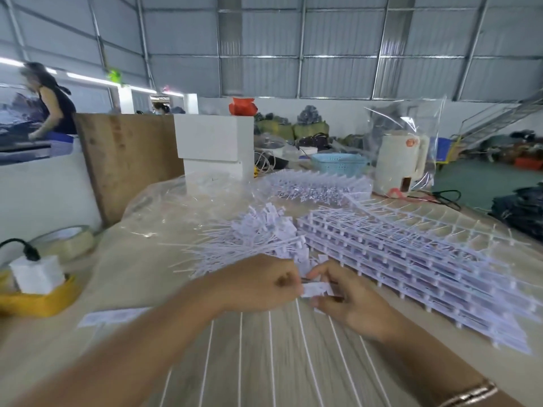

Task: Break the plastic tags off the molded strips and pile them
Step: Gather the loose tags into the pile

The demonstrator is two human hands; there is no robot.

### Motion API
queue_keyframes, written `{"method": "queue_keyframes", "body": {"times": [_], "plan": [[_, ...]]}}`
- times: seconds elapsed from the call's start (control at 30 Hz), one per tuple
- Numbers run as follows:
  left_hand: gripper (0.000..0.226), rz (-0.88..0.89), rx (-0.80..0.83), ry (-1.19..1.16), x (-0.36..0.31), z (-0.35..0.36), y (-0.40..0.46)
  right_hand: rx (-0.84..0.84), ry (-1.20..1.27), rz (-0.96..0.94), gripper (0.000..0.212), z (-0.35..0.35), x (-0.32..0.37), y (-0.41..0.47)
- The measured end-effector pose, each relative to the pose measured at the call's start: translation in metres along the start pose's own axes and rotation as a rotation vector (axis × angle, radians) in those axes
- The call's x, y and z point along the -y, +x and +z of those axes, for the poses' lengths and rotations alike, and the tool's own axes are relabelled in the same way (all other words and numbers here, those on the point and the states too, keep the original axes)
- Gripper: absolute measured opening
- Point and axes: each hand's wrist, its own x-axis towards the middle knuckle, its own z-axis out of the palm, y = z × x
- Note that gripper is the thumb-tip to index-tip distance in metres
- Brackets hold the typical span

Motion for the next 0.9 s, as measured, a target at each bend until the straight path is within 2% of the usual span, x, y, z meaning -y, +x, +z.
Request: {"method": "queue_keyframes", "body": {"times": [0.1,0.23,0.37,0.43,0.53,0.67,0.8,0.9], "plan": [[0.019,0.033,-0.072,0.063,-0.007,0.023,0.011,-0.068,-0.055,-0.003,0.028,0.003,-0.001,-0.002],[0.009,0.085,-0.102,-0.016,-0.002,0.035,0.014,-0.06,-0.107,-0.005,0.027,0.002,-0.007,-0.006],[0.021,0.119,-0.138,-0.079,0.003,0.044,0.008,-0.005,-0.073,0.028,0.015,-0.001,-0.01,-0.009],[0.021,0.138,-0.131,-0.112,0.006,0.044,0.004,0.065,0.055,0.049,0.007,-0.003,-0.009,-0.011],[0.014,0.126,-0.086,-0.172,0.013,0.044,-0.002,0.115,0.334,0.066,0.023,-0.003,-0.01,-0.014],[0.012,0.122,-0.061,-0.243,0.02,0.047,-0.005,0.107,0.163,-0.022,0.039,-0.004,-0.018,-0.018],[0.015,0.15,-0.082,-0.26,0.023,0.048,-0.004,0.002,-0.055,-0.069,0.025,0.004,-0.021,-0.015],[0.016,0.185,-0.093,-0.28,0.024,0.047,-0.004,-0.061,-0.012,-0.063,0.014,0.006,-0.018,-0.014]]}}
